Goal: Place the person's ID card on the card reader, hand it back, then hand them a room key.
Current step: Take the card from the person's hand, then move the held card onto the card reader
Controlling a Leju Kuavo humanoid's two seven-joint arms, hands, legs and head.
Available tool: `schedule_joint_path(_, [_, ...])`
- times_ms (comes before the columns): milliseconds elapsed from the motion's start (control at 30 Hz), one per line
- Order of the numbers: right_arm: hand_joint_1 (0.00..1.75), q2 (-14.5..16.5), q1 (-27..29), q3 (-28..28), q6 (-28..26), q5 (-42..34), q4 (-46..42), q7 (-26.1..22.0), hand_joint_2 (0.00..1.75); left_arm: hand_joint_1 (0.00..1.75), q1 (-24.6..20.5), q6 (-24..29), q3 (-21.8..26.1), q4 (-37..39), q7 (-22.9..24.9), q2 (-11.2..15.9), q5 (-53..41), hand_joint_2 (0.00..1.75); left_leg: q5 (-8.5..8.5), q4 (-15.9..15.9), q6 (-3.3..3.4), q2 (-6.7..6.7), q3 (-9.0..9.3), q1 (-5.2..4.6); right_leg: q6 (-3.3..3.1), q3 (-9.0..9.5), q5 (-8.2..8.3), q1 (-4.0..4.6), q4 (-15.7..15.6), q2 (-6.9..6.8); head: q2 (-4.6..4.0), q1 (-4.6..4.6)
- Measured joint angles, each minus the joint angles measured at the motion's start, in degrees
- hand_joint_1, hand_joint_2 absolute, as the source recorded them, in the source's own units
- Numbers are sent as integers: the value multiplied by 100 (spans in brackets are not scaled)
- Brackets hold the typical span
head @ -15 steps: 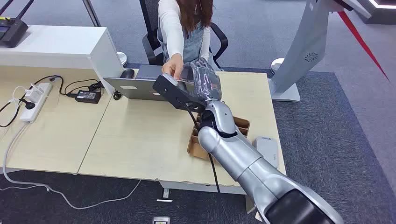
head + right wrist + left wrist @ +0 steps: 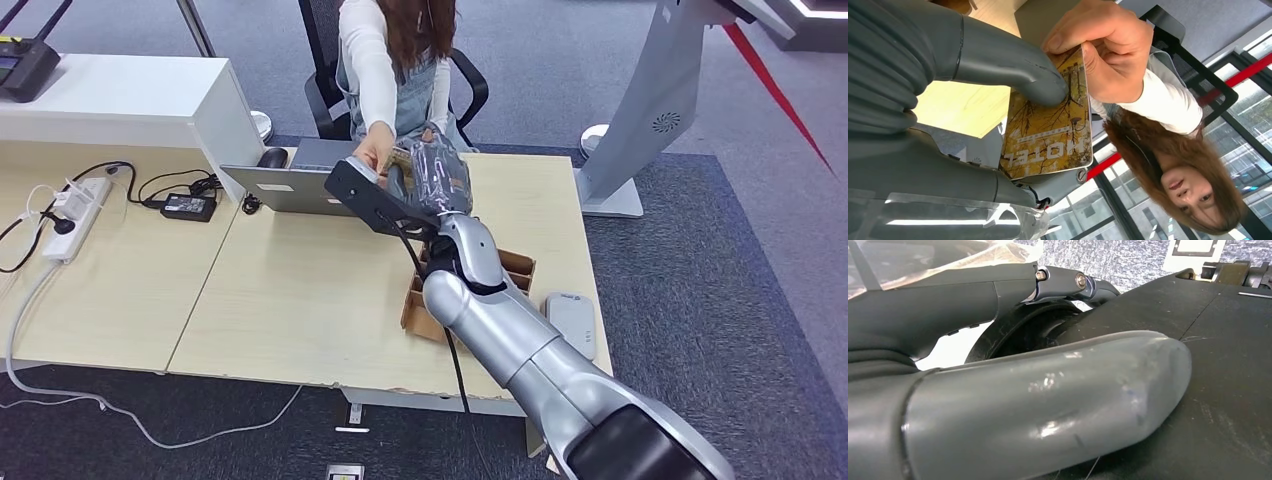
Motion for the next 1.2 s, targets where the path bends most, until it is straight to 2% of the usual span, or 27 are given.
schedule_joint_path(600, [175, -4, -31, -3, 20, -92, -1, -1, 175, 0, 0, -7, -1, 0, -21, -2, -30, 0, 1, 0, -1, 0, 0, 0, -3, 0, 3, 0, 0, 0, 0, 0])
schedule_joint_path(800, [175, -28, -28, -65, -382, -425, -17, -316, 175, 0, 8, 15, 0, 0, -31, 4, 3, 0, 1, 1, -1, 0, 3, 0, -3, 0, 3, 0, 0, 0, 0, 0])
schedule_joint_path(933, [175, -296, -19, -161, -473, -448, -243, -184, 175, 0, 39, 62, 0, 0, -35, 10, 37, 0, 2, 3, -1, 1, 4, -1, -2, 2, 4, -1, 0, -1, 0, 1])
schedule_joint_path(1200, [175, -1255, 320, -457, -217, 85, -1243, 519, 175, 0, 85, 96, 2, 0, 4, 44, 68, 0, 0, 8, 0, 1, 5, -4, 3, 3, 7, -6, -1, 0, 0, 2])
